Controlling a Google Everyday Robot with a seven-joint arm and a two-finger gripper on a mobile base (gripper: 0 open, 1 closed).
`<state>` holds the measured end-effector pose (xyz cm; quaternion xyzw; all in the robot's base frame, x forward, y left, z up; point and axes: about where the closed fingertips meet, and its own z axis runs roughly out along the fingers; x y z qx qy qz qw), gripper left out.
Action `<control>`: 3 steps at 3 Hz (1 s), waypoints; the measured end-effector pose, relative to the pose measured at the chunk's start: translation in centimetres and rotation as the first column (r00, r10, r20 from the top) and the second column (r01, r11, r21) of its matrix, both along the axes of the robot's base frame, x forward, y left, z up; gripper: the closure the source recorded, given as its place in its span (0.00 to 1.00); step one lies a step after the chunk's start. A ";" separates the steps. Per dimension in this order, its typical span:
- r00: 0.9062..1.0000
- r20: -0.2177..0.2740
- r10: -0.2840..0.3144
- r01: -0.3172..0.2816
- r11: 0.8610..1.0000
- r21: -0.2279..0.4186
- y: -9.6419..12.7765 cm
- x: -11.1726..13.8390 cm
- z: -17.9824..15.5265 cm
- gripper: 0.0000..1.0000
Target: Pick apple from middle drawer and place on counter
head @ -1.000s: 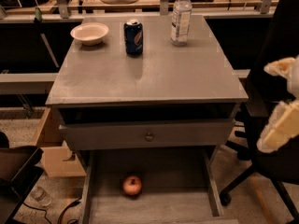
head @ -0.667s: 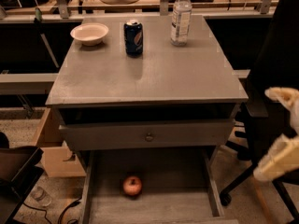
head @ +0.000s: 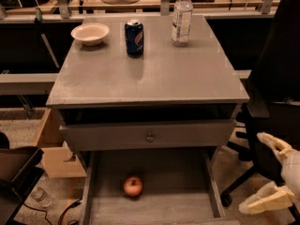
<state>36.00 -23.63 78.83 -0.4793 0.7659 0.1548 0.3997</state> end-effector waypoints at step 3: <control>0.888 0.249 0.387 -0.428 0.892 0.143 2.1 0.1 -8.8 0.00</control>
Offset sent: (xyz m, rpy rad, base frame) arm -0.0041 0.0163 -0.1353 0.1755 -0.4163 0.7472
